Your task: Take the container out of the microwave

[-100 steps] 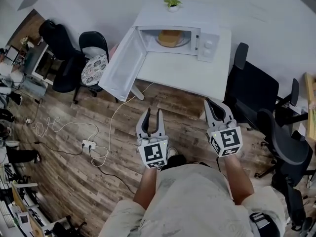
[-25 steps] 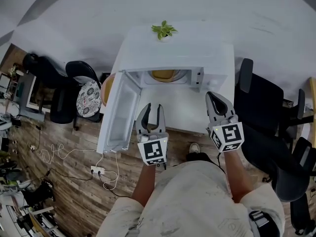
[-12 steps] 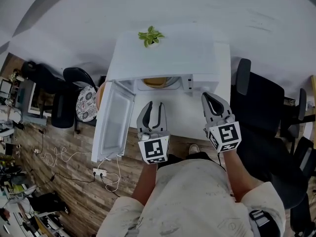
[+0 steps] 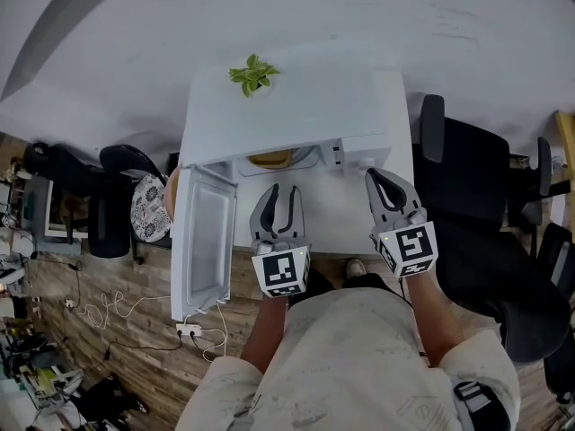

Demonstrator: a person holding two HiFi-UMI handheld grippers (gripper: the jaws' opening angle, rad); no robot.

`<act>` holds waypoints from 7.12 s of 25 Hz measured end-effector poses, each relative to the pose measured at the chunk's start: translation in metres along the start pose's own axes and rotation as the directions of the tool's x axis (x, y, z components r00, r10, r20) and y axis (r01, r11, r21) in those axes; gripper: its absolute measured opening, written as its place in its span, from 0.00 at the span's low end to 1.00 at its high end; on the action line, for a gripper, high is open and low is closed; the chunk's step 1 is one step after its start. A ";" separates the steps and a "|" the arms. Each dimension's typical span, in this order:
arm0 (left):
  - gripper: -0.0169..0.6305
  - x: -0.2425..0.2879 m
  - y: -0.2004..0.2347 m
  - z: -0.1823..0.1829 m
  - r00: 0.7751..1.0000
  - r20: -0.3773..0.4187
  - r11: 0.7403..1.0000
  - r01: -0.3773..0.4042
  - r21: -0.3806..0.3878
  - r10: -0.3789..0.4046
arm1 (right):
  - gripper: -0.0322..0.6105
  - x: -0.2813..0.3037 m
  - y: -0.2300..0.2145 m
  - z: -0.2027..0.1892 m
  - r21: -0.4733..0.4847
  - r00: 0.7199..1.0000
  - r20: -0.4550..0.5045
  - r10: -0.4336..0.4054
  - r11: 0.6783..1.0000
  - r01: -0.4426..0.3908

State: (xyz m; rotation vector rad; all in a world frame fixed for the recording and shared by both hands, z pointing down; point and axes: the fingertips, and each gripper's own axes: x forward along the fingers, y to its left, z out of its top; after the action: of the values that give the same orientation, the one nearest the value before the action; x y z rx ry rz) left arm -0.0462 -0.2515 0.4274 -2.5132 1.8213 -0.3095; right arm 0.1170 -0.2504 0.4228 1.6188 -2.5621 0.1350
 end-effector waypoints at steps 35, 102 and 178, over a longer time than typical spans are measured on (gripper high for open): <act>0.23 0.015 0.090 -0.013 0.985 0.031 0.986 0.166 0.022 -0.167 | 0.07 0.047 0.081 0.016 -0.011 0.988 -0.008 -0.153 0.988 0.153; 0.23 0.086 0.071 -0.141 0.847 -0.526 0.508 0.488 0.710 -0.078 | 0.07 0.048 0.066 0.002 0.006 0.993 -0.030 -0.112 0.994 0.112; 0.07 0.055 0.066 -0.136 0.811 -0.584 0.423 0.521 0.742 0.025 | 0.07 0.035 0.081 0.002 -0.001 0.999 -0.020 -0.041 0.999 0.041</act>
State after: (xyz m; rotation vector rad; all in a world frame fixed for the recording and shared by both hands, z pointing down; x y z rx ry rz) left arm -0.1148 -0.3109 0.5595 -1.9121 0.8004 -1.6176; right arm 0.0290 -0.2477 0.4242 1.6597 -2.5124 0.1458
